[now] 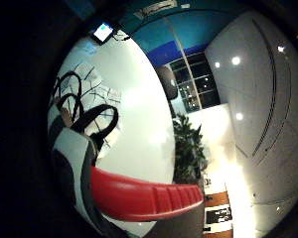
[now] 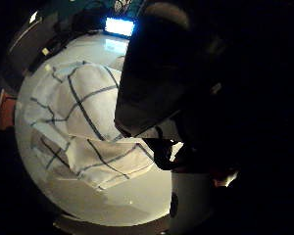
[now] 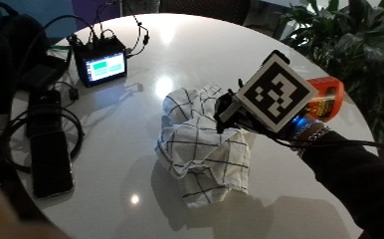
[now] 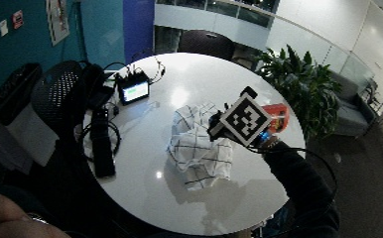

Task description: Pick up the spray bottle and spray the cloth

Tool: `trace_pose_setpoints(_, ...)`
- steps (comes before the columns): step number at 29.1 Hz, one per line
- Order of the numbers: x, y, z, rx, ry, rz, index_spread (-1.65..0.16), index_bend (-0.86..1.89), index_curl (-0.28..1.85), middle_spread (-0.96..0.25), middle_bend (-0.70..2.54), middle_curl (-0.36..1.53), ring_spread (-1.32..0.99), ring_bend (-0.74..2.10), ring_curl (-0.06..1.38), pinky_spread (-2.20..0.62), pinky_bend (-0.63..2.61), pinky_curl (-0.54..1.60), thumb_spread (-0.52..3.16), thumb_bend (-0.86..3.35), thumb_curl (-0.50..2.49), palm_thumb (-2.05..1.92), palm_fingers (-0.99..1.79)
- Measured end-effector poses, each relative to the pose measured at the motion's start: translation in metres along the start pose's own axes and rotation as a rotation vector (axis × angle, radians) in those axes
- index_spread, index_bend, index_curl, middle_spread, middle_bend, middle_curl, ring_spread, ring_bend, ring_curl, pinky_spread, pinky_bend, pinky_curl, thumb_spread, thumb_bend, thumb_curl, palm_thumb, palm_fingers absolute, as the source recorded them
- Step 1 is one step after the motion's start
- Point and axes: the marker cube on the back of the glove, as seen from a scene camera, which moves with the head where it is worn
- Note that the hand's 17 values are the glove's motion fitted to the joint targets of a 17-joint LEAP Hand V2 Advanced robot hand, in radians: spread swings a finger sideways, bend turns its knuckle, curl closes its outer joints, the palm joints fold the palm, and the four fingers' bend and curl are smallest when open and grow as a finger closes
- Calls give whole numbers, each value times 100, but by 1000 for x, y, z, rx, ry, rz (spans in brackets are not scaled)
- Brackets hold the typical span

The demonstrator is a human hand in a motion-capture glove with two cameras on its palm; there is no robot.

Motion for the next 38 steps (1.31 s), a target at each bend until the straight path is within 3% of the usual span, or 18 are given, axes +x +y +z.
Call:
trace_pose_setpoints(6, 27, -21, -23, 87, -53, 112, -28, 18, 55, -18, 60, 54, -20, 78, 47, -32, 61, 43, 68, -3, 73, 83, 137)
trace_pose_setpoints(11, 33, -63, -56, 217, -318, 245, -28, 18, 55, -18, 60, 53, -20, 78, 47, -32, 61, 43, 68, -3, 73, 83, 137)
trace_pose_setpoints(20, 8, -96, -86, 325, -669, 355, -29, 18, 55, -19, 59, 53, -20, 78, 47, -32, 61, 43, 69, -3, 73, 83, 137)
trace_pose_setpoints(30, -33, -137, -97, 425, -1156, 484, -28, 18, 55, -18, 60, 53, -20, 72, 46, -32, 63, 44, 69, -3, 73, 83, 134)
trace_pose_setpoints(38, -80, -161, -72, 446, -1466, 623, -27, 17, 55, -17, 59, 53, -19, 71, 46, -30, 63, 44, 71, -3, 73, 83, 133)
